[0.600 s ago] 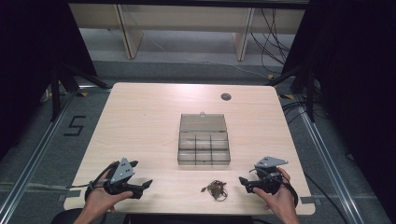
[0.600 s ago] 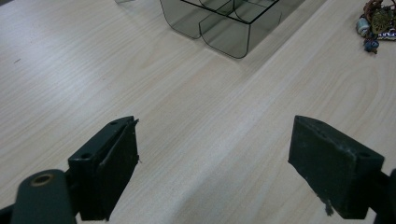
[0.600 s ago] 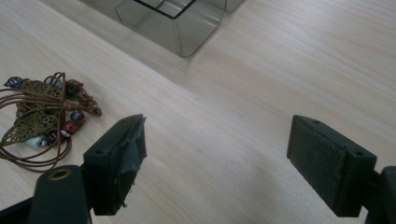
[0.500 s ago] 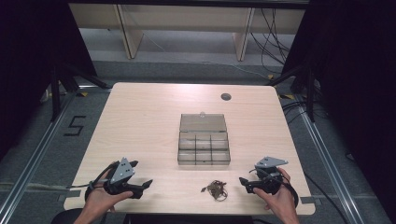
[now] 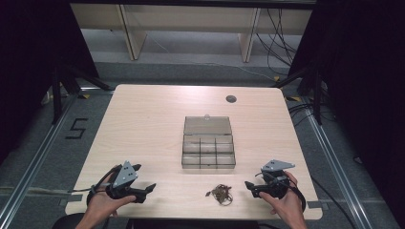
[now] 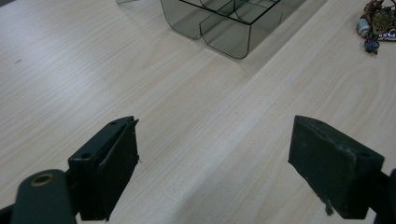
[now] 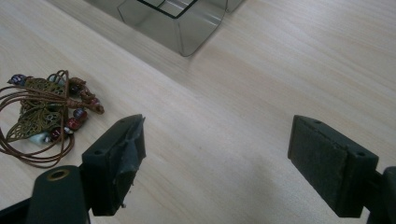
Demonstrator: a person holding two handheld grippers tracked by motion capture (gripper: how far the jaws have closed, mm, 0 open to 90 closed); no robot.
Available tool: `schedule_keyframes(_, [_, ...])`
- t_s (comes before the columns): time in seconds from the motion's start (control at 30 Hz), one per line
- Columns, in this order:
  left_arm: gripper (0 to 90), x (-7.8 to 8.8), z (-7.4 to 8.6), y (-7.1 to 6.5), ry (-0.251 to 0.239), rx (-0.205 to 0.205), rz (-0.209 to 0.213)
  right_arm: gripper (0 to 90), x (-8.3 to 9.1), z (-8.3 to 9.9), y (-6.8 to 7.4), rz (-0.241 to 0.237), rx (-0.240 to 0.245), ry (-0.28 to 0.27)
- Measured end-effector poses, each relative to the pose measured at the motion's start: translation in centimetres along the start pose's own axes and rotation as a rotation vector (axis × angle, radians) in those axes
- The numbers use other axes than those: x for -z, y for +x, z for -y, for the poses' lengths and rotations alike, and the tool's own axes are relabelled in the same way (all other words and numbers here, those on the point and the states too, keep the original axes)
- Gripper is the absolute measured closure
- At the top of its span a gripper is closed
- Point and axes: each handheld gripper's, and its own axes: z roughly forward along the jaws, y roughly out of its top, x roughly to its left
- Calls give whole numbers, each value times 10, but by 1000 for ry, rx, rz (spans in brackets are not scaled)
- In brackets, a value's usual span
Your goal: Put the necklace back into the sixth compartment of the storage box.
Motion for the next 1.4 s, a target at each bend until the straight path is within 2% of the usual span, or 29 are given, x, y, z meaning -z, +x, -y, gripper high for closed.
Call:
schedule_keyframes(0.03, [152, 0, 0, 0, 1, 0, -1, 197, 1, -1, 0, -14, -12, 13])
schedule_keyframes(0.07, [151, 0, 0, -2, 2, 24, 2, 196, 2, -2, 1, -27, -12, 18])
schedule_keyframes(0.1, [152, 0, 0, -1, 6, 19, -1, 196, 2, -3, 2, -29, -13, 21])
schedule_keyframes(0.13, [152, 0, 0, -1, 6, 19, -1, 196, 3, -3, 4, -3, -20, 28])
schedule_keyframes(0.17, [152, 0, 0, -1, 6, 19, -1, 196, 3, -3, 3, -5, -4, 31])
schedule_keyframes(0.3, [152, 0, 0, -1, 5, 18, -2, 195, 4, -6, 7, -15, -15, 43])
schedule_keyframes(0.4, [152, 0, 0, -1, 5, 18, -2, 195, 4, -7, 8, -11, 19, 39])
schedule_keyframes(0.43, [152, 0, 1, -1, 7, 19, -2, 196, 2, -7, 11, -25, -11, 23])
schedule_keyframes(0.47, [152, 0, 1, -1, 6, 19, -2, 196, 4, -8, 12, -29, -11, 43])
schedule_keyframes(0.5, [152, 0, 1, -1, 7, 18, -1, 196, 6, -9, 12, -26, 2, 65])
schedule_keyframes(0.53, [152, -1, 1, -1, 5, 20, 0, 196, 4, -9, 11, -27, 28, 58])
schedule_keyframes(0.63, [152, 0, 1, -1, 6, 20, 0, 196, 4, -11, 14, -37, 9, 55])
schedule_keyframes(0.67, [152, 0, 0, -1, 4, 19, 0, 197, 5, -12, 15, -36, 16, 71])
schedule_keyframes(0.7, [152, 0, 0, 0, 0, 0, 0, 197, 3, -11, 15, -32, 31, 49])
schedule_keyframes(0.73, [152, 0, 0, 0, 6, 2, -2, 197, 3, -12, 17, -41, 8, 58])
schedule_keyframes(0.77, [152, 0, 0, 0, 5, 4, -4, 196, 2, -12, 17, -34, 40, 55])
schedule_keyframes(0.83, [152, 0, 0, 0, 5, 5, -3, 196, 4, -14, 18, -43, 43, 76])
schedule_keyframes(0.87, [152, 0, 0, 0, 6, 4, -3, 197, 3, -15, 19, -42, 53, 61])
schedule_keyframes(0.9, [152, 0, 0, 0, 6, 4, -3, 197, 4, -16, 20, -51, 54, 82])
schedule_keyframes(0.93, [151, 0, 0, 0, 5, 4, -3, 197, 2, -16, 21, -44, 71, 61])
schedule_keyframes(0.97, [152, 0, 0, 0, 6, 5, -3, 197, 4, -18, 25, -57, 41, 98])
schedule_keyframes(1.0, [152, 0, 0, 0, 6, 5, -3, 197, 3, -18, 25, -63, 66, 95])
schedule_keyframes(1.03, [151, 0, 0, 0, 6, 5, -3, 197, 1, -18, 28, -59, 64, 81])
schedule_keyframes(1.07, [152, 0, 0, 0, 6, 6, -3, 196, 1, -20, 27, -72, 92, 95])
schedule_keyframes(1.13, [152, 0, 0, 0, 6, 4, -3, 191, -1, -22, 32, -76, 90, 90])
schedule_keyframes(1.17, [151, 0, 0, 0, 6, 4, -3, 187, 0, -24, 32, -81, 114, 113])
schedule_keyframes(1.33, [152, 0, 0, 0, 5, 4, -3, 172, -4, -29, 42, -103, 163, 122])
schedule_keyframes(1.37, [152, 0, 0, 0, 5, 5, -3, 172, -3, -31, 45, -110, 156, 148])
schedule_keyframes(1.4, [152, 0, 0, 0, 2, 9, -1, 172, -4, -32, 46, -116, 174, 148])
